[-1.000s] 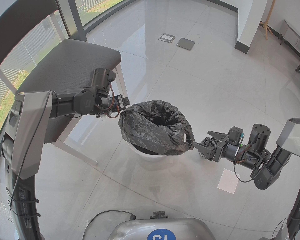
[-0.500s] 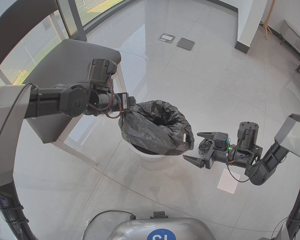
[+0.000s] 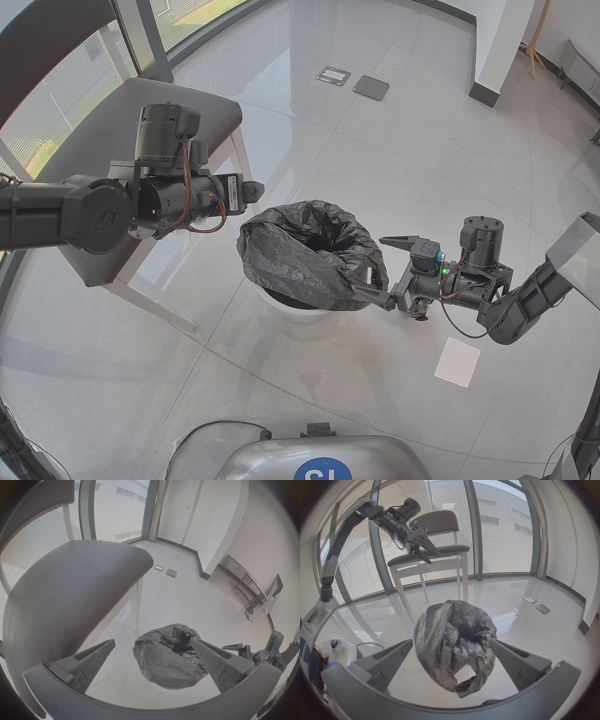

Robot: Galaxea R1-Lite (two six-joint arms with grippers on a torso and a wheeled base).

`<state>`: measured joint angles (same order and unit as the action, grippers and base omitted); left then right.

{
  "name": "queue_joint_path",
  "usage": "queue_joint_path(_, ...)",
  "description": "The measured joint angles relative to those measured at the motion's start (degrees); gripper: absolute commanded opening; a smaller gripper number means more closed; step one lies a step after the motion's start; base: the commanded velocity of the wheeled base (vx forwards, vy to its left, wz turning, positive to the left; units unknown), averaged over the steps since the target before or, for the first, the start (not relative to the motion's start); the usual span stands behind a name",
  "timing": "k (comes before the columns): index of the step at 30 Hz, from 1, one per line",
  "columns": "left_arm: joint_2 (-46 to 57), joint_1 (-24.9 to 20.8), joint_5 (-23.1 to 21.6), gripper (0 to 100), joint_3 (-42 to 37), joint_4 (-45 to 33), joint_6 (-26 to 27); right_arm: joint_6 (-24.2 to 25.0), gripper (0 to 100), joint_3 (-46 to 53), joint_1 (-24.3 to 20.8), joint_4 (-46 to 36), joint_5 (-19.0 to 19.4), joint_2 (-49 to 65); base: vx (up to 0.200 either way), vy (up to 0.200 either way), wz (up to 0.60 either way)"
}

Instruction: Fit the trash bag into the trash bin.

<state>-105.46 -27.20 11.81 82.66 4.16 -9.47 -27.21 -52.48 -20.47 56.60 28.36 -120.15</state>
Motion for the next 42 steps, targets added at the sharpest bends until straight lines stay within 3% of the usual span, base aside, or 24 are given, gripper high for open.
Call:
queue_joint_path(15,6.2,-1.5,-1.1,100,-5.7,10.1,5.0,-0.4,100,-18.7,-0.5,-12.4,0.0,-2.8,0.0,0.0,0.0)
queue_joint_path(27,10.3,1.1,-1.7,100,-8.4,12.7,6.9,0.4,100,-29.6,-3.4,-23.1,0.1,-8.7,0.0,0.0,0.0)
queue_joint_path(42,12.6,4.0,-2.5,100,-10.9,16.0,7.1,0.7,100,-33.6,-5.1,-25.1,0.1,-14.1,0.0,0.0,0.0)
